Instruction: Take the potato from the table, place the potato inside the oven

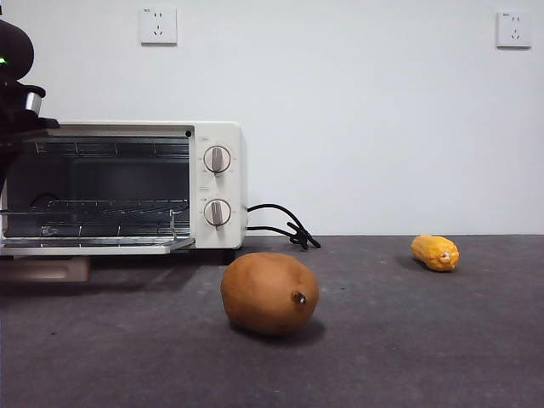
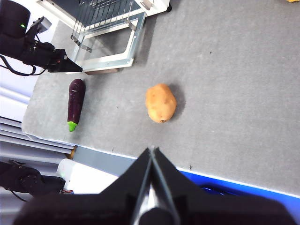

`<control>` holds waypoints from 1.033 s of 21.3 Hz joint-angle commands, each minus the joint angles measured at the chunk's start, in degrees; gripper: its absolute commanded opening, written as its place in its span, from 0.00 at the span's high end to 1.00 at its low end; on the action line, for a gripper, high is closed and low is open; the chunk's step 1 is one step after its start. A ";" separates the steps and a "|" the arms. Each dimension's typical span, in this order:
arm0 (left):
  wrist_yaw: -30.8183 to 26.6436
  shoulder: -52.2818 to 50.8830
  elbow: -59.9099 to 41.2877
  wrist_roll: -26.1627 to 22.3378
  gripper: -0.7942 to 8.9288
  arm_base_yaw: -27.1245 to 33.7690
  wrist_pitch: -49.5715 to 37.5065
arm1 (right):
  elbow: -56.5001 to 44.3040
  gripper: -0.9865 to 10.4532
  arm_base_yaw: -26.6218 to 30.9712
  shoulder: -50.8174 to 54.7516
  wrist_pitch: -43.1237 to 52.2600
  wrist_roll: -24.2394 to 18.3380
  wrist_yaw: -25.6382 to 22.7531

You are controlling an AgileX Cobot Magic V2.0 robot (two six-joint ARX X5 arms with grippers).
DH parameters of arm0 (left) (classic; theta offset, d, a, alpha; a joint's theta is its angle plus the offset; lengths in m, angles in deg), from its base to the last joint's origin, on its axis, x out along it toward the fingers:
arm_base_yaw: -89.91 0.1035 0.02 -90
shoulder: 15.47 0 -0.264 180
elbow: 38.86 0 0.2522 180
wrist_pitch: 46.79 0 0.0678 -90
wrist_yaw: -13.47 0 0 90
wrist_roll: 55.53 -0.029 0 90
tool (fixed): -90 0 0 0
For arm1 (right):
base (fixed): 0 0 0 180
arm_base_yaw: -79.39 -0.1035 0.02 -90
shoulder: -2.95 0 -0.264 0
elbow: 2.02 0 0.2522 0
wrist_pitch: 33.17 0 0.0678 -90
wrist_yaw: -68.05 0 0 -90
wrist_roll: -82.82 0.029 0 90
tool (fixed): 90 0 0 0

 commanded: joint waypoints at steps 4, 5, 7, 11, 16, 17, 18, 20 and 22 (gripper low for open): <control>6.05 -6.73 -0.50 -1.46 0.93 -0.31 -1.79 | 0.28 0.91 -0.07 -0.28 0.94 -2.03 2.21; 7.32 -8.83 -0.50 -1.51 0.93 -0.31 -2.21 | 0.28 0.91 -0.07 -0.52 1.68 -2.38 4.22; 9.94 -14.64 -0.50 -1.57 0.93 -0.31 -3.26 | 0.28 0.91 -0.07 -1.70 4.15 -3.65 9.51; 15.37 -26.23 -0.48 -1.92 0.92 -0.42 -3.82 | 0.28 0.91 -0.09 -4.44 7.56 -3.32 10.58; 17.55 -40.15 -0.48 -2.97 0.92 -0.42 -0.70 | 0.28 0.80 -3.15 -8.85 11.41 -2.45 10.38; 17.53 -42.84 -0.48 -2.99 0.92 -0.42 -0.48 | 0.28 0.80 -4.98 -9.92 13.31 -1.31 9.55; 17.53 -45.38 -0.48 -3.02 0.92 -0.42 -0.33 | 0.28 0.80 -7.32 -11.06 15.47 -0.07 8.13; 17.49 -49.55 -0.48 -4.28 0.92 -0.42 0.44 | 0.28 0.76 -13.31 -13.46 19.69 1.49 3.58; 17.49 -53.18 -0.48 -5.46 0.92 -0.42 2.71 | 0.28 0.66 -20.65 -16.66 23.23 3.13 -3.06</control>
